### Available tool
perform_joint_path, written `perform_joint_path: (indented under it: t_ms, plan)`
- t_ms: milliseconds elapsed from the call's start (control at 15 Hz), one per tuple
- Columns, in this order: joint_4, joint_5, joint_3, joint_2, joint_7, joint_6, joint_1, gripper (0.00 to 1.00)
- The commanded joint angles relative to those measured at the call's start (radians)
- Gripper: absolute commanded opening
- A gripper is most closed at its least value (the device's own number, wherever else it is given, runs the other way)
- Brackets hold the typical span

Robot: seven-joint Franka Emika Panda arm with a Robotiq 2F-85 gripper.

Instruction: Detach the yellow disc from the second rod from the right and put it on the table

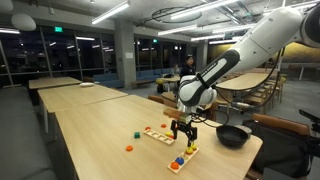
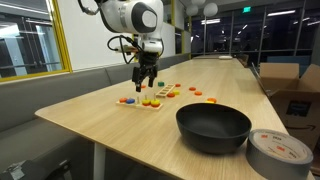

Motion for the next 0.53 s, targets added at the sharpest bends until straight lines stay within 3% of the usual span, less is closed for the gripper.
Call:
perform_joint_path:
  t_ms: [0,467]
  plan:
    - [0.009,-0.033,-0.029,0.022,0.057,0.024,0.021,1.00]
    - [-0.012,-0.044,-0.049,0.042,0.104,0.047,0.028,1.00]
